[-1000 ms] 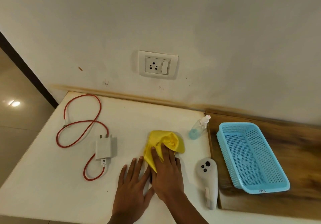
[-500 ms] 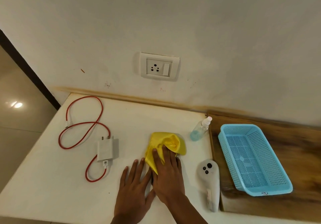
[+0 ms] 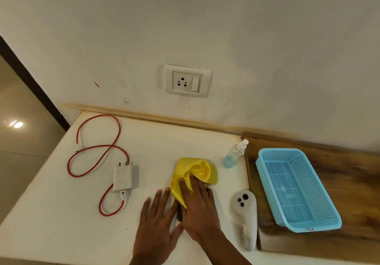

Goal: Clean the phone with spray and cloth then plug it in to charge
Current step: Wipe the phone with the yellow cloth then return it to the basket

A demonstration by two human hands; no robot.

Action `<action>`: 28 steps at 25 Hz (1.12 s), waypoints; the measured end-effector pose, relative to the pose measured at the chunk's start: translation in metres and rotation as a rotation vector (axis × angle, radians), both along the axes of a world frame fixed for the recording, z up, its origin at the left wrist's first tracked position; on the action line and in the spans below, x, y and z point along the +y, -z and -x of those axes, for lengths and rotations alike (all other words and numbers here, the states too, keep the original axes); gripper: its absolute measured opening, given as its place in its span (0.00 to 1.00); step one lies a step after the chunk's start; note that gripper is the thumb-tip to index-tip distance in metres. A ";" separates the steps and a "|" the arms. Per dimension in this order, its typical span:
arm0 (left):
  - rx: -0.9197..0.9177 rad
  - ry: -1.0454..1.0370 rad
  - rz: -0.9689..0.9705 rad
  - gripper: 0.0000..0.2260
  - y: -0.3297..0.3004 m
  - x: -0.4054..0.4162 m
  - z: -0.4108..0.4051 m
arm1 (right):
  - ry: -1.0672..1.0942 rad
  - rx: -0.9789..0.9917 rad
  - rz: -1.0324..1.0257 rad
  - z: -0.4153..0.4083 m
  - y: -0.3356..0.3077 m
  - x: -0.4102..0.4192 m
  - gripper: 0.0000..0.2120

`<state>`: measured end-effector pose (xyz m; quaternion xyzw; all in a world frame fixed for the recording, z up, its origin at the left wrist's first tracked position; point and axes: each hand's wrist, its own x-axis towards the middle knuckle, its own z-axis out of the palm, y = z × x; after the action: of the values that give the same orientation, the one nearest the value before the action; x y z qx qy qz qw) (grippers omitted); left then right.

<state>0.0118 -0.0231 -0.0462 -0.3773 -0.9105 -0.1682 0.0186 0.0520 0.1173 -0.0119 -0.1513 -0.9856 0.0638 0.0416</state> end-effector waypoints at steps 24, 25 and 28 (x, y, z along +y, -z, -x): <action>-0.055 0.015 -0.046 0.29 0.004 -0.003 0.000 | 0.200 0.248 -0.288 -0.057 0.027 -0.032 0.20; -0.056 0.013 -0.042 0.29 0.003 -0.002 0.000 | 0.222 0.278 -0.341 -0.056 0.028 -0.030 0.18; -0.059 0.001 -0.023 0.29 0.001 -0.002 -0.001 | 0.225 0.381 -0.346 -0.065 0.030 -0.032 0.16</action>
<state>0.0131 -0.0249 -0.0469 -0.3723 -0.9085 -0.1898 -0.0043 0.1166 0.0853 -0.0416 -0.2359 -0.9331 -0.0831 0.2584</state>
